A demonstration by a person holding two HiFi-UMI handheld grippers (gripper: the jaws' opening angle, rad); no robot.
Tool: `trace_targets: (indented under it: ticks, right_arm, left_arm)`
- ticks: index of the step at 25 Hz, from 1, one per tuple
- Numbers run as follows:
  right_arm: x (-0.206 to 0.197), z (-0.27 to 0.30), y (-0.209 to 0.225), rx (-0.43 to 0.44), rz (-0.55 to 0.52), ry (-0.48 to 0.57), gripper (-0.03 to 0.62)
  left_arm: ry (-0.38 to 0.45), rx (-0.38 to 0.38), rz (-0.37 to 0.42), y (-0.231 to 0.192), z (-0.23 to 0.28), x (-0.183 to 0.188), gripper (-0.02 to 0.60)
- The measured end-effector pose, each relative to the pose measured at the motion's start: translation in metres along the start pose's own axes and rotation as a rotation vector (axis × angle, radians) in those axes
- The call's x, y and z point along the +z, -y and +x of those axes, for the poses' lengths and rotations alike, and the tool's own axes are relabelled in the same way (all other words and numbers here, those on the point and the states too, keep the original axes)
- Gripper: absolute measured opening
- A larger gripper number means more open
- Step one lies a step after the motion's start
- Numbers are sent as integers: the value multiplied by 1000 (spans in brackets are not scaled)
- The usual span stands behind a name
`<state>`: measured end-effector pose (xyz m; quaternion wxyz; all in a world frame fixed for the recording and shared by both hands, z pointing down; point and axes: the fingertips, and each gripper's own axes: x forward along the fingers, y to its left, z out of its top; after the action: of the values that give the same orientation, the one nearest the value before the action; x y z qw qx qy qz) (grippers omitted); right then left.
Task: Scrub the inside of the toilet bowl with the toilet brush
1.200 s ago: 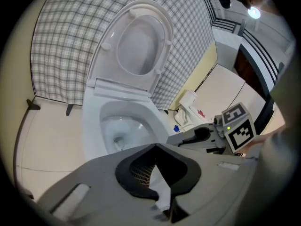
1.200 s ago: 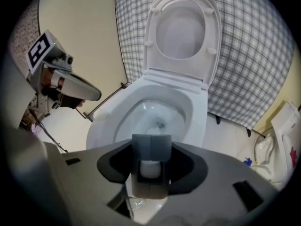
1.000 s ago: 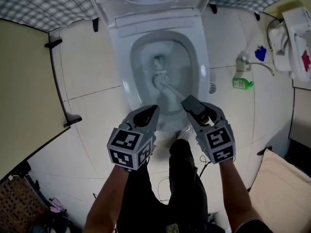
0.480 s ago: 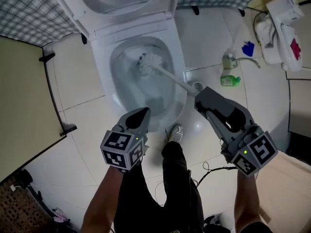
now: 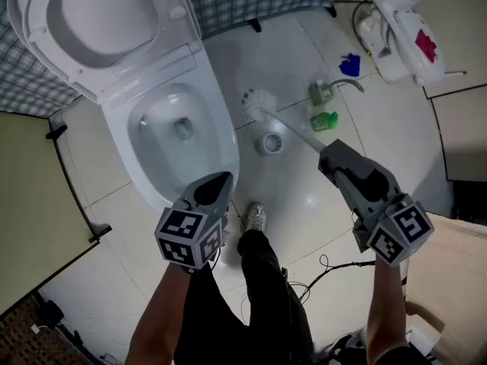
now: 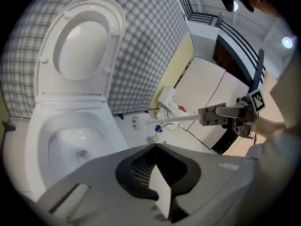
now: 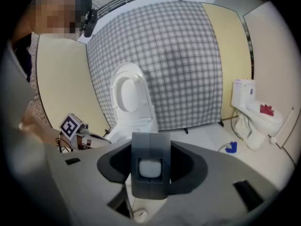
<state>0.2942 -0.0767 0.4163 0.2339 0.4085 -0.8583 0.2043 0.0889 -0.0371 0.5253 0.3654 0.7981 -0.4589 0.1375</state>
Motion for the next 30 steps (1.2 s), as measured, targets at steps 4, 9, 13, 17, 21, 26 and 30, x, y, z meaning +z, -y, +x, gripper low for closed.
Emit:
trace_targets:
  ticks: [4, 9, 13, 17, 21, 26, 30]
  right_arm:
    - [-57, 12, 37, -26, 57, -98, 198]
    - [-136, 54, 70, -50, -2, -261, 198]
    - [-179, 89, 89, -64, -5, -363, 198]
    - [-208, 119, 100, -51, -13, -423, 198]
    - [-231, 145, 104, -64, -56, -503, 198]
    - [-249, 172, 109, -86, -58, -582, 198]
    - [-254, 190, 111, -118, -64, -624, 198]
  left_arm:
    - [-25, -18, 6, 20, 17, -12, 9]
    - [-61, -24, -10, 39, 30, -35, 9]
    - [-68, -15, -37, 42, 39, -49, 9]
    - [-64, 9, -65, 38, 42, -59, 9]
    - [-63, 39, -91, 23, 38, -68, 9]
    - [-49, 53, -120, 14, 35, -72, 9]
    - [-48, 62, -147, 11, 35, -77, 9]
